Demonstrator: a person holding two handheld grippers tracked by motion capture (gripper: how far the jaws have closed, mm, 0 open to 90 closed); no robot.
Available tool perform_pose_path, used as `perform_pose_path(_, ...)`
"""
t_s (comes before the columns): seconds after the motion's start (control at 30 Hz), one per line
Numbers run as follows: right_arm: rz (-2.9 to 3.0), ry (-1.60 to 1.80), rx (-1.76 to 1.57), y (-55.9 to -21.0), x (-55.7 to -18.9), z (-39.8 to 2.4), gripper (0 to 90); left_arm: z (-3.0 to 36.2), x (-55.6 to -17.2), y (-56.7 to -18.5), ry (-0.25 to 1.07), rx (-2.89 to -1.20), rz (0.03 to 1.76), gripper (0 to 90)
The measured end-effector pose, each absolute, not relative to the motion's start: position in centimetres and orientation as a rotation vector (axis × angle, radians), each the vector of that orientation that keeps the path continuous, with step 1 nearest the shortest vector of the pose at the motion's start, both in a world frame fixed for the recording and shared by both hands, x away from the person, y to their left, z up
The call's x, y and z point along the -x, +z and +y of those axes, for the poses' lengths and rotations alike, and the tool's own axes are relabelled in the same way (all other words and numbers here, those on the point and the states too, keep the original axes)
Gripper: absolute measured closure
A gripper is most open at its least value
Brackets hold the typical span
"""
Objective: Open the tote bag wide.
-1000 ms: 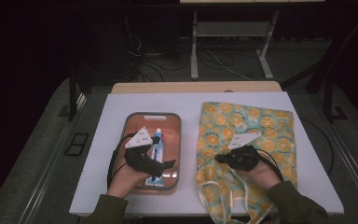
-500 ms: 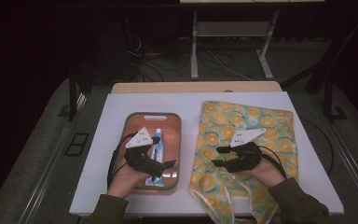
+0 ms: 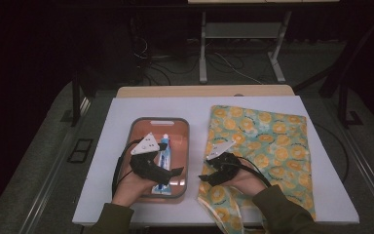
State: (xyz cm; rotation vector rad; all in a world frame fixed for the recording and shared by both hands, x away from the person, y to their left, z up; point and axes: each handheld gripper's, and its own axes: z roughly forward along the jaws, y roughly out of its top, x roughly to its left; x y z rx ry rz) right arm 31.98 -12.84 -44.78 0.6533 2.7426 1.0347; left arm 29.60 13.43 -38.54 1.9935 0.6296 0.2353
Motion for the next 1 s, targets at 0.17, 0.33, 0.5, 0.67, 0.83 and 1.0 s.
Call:
perform_pose_path(0.17, 2.713, 1.064, -0.672, -44.8, -31.7, -13.0, 73.3, 13.3, -29.6, -38.6, 0.238, -1.997, 0.628, 0.0)
perform_pose_path(0.33, 2.702, 1.076, -0.674, -44.9, -31.6, -12.9, 89.8, 13.3, -29.6, -38.6, 0.239, -1.997, 0.628, 0.0)
perform_pose_path(0.5, 2.661, 1.111, -0.714, -44.7, -32.1, -13.1, 90.0, 13.3, -29.6, -38.6, 0.238, -1.995, 0.629, 0.0)
perform_pose_path(0.67, 2.586, 1.165, -0.8, -43.9, -34.7, -12.8, 90.0, 13.4, -29.6, -38.5, 0.237, -1.994, 0.627, 0.0)
perform_pose_path(0.83, 2.513, 1.129, -0.907, -42.9, -38.5, -12.2, 90.0, 13.4, -29.6, -38.5, 0.236, -1.994, 0.627, 0.0)
perform_pose_path(1.0, 2.489, 1.092, -0.961, -42.8, -41.3, -12.0, 90.0, 13.5, -29.6, -38.5, 0.233, -1.989, 0.627, 0.0)
